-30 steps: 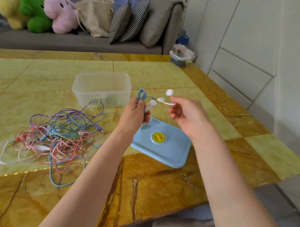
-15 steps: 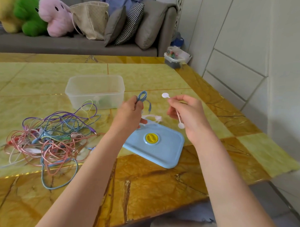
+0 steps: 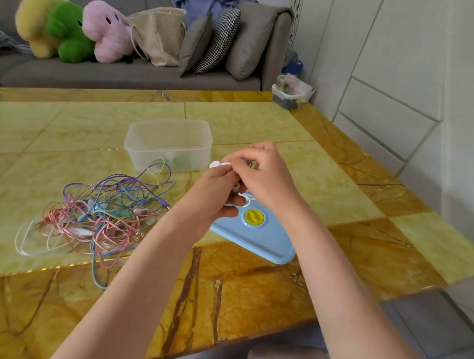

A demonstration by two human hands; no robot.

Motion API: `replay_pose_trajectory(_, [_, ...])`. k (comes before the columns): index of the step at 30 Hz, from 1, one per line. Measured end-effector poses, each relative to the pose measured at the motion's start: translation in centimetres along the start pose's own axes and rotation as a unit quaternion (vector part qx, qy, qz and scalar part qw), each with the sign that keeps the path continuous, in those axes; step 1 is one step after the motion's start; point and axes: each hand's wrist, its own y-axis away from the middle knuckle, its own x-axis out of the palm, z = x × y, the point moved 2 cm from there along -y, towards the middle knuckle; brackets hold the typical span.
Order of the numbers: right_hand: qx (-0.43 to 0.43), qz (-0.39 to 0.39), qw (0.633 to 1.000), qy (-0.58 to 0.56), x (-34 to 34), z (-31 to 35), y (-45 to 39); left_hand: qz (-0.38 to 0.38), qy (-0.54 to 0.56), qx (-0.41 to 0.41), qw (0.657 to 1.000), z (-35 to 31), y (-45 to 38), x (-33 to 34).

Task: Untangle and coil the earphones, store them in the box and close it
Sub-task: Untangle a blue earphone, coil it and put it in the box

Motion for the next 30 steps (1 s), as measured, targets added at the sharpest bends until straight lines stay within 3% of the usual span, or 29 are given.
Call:
replay_pose_trajectory(5, [0.093, 0.092, 0.973, -0.189, 0.1, 0.6, 0.5, 0.037, 0.016, 0.006, 0.999, 0.0, 0.5, -1.4])
replay_pose_trajectory(10, [0.106, 0.160, 0.949, -0.249, 0.7, 0.4, 0.5, 0.034, 0.040, 0.009, 0.999, -0.2, 0.5, -2.7])
replay_pose_trajectory(18, [0.097, 0.122, 0.962, -0.223, 1.2, 0.4, 0.0, -0.019, -0.009, -0.001, 1.000, -0.2, 0.2, -3.3])
replay_pose_trajectory(21, [0.105, 0.143, 0.956, -0.235, 1.3, 0.2, 0.0, -0.053, -0.108, 0.028, 0.992, 0.0, -0.3, -3.5])
replay_pose_trajectory(24, [0.101, 0.134, 0.970, -0.176, 1.3, 0.2, 0.1, -0.078, -0.200, 0.055, 0.975, 0.6, -0.8, -3.9])
replay_pose_trajectory(28, [0.055, 0.098, 0.991, -0.077, 1.2, 0.3, 0.1, -0.092, -0.207, 0.052, 0.972, 0.9, -0.8, -4.3])
replay_pose_trajectory(30, [0.056, 0.091, 0.990, -0.095, 1.3, 0.4, 0.2, -0.101, -0.199, 0.057, 0.973, 1.0, -1.0, -4.4])
